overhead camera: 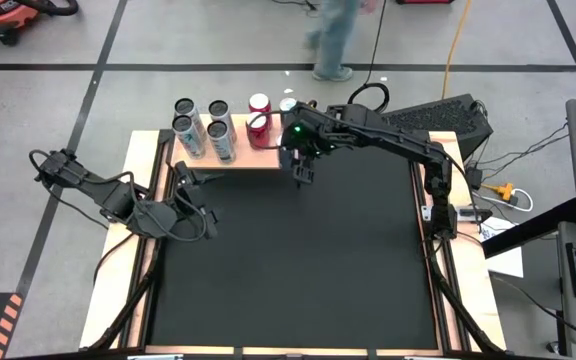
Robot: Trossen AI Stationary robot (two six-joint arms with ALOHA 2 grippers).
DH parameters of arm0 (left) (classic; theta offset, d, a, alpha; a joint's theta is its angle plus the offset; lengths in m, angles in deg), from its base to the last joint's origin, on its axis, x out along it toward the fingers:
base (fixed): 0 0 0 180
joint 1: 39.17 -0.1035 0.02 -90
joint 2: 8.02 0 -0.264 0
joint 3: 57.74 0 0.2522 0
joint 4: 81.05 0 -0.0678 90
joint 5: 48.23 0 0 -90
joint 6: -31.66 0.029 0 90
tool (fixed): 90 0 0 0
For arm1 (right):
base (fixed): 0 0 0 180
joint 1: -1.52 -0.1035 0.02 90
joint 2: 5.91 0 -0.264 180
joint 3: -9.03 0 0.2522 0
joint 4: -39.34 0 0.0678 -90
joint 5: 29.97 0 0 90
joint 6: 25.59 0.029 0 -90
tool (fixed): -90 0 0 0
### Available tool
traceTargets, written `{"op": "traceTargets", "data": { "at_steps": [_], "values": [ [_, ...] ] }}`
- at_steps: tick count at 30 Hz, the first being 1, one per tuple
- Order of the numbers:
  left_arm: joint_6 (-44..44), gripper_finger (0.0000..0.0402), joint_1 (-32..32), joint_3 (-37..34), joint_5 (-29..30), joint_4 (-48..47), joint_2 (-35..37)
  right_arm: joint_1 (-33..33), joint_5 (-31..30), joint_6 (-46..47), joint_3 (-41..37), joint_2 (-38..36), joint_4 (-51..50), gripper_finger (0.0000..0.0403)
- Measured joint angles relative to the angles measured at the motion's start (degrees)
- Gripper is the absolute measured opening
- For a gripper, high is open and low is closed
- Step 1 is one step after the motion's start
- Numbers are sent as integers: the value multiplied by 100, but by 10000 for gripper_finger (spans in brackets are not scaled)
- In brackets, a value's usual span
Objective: Place canned beverage on shelf
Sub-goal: Put the blue soda can aligned with the blue soda can on the shelf
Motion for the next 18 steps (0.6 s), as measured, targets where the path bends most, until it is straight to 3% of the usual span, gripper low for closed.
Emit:
{"op": "traceTargets", "data": {
  "at_steps": [10,15,18],
  "values": [
    [2,295,0,2,0,-105,0,-6,28,335,0,0,235,270],
    [4,295,0,2,0,-107,0,-19,716,545,0,0,232,270],
    [4,295,0,0,-2,-107,0,-26,761,592,0,0,312,270]
  ]
}}
